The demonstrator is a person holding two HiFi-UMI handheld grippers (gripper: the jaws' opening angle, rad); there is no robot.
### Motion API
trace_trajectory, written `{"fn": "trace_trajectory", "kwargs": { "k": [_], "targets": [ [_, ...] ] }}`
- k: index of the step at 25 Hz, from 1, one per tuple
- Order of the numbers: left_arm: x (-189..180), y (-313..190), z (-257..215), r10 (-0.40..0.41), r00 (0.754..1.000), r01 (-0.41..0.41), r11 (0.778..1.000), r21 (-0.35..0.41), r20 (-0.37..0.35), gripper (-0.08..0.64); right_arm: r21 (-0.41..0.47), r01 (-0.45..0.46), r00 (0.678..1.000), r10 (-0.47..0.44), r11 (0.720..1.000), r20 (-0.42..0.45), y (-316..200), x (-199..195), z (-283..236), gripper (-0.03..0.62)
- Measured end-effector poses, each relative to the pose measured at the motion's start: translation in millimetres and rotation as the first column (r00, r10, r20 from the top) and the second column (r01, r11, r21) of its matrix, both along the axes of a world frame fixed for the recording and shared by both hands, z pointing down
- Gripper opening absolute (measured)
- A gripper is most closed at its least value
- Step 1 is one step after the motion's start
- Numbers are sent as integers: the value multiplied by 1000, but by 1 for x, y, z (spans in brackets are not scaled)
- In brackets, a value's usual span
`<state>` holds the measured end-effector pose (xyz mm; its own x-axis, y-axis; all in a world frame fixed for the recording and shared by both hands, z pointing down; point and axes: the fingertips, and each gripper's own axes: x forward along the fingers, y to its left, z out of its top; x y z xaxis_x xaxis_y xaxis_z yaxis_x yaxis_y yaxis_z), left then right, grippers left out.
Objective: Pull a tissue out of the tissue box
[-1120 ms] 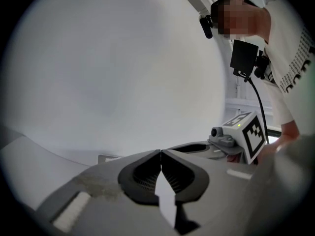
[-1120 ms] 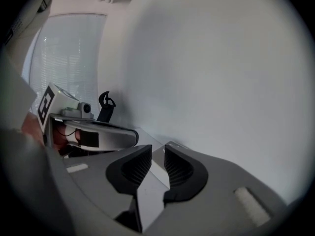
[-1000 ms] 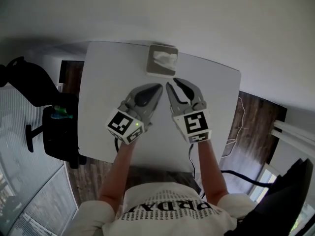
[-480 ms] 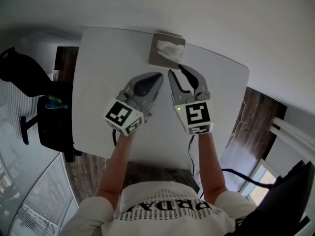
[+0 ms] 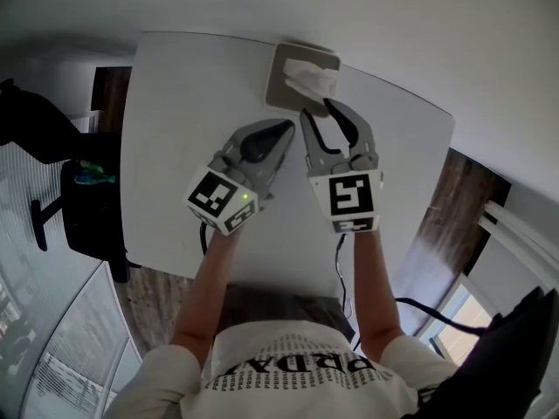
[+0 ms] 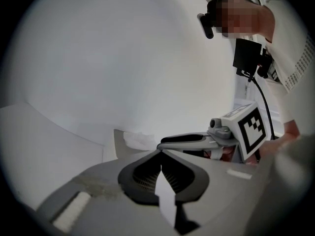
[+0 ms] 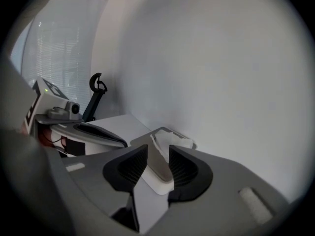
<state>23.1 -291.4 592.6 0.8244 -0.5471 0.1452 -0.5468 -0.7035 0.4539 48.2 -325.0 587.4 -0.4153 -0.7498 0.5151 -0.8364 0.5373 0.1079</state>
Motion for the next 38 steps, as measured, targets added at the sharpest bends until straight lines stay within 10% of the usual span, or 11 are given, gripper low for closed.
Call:
{"fn": "trace_trajectory", "kwargs": {
  "k": [19,27,38],
  "targets": [
    [-6,-6,16,-22,999,21,999,-32,-28,-8,-67,-57,997,60,996,48,-17,0,22,143],
    [-3,-3,16,-18,999,17,999,-43,-35,-8,-150,-48,997,56,988,49,-12,-10,29,9],
    [-2,-5,18,-12,999,10,999,-47,-31,-8,-159,-50,993,67,986,99,-8,-2,16,8]
  ]
}}
